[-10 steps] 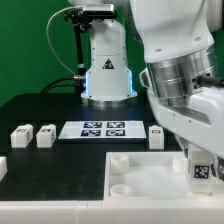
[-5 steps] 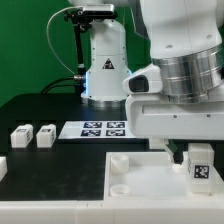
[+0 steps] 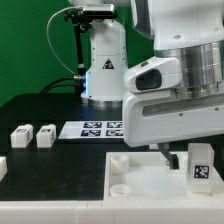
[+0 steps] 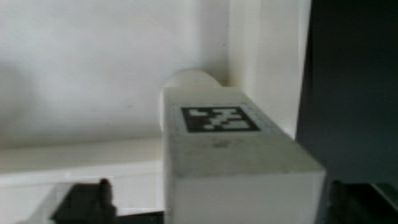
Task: Assemble one leg
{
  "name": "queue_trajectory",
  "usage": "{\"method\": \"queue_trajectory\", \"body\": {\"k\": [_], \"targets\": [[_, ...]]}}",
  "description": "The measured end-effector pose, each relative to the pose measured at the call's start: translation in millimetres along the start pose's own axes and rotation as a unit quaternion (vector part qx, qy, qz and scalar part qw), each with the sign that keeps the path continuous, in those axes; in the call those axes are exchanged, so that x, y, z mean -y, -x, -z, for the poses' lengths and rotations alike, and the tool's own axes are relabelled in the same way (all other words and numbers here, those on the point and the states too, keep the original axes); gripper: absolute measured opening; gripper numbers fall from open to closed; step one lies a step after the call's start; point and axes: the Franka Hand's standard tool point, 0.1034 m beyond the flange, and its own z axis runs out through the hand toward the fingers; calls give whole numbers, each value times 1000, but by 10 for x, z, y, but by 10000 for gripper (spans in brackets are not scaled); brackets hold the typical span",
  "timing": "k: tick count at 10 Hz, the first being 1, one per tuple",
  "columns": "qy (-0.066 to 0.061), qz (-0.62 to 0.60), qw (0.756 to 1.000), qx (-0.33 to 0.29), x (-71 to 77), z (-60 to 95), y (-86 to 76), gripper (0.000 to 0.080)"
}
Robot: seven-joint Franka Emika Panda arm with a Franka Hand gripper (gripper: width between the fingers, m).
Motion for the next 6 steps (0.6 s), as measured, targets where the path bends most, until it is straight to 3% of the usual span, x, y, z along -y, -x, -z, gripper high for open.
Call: {"method": "queue_trajectory", "body": {"k": [1,2,3,5,6], "targets": [[-3,-35,999,0,11,-3,2,554],[-6,-92,996,1,23,-6,7,376],[-3,-120,993,2,-26,-13,10,306],[-10,-246,969,8,-57,-1,1,303],[-25,-325,945,6,-83,-19,7,303]]}}
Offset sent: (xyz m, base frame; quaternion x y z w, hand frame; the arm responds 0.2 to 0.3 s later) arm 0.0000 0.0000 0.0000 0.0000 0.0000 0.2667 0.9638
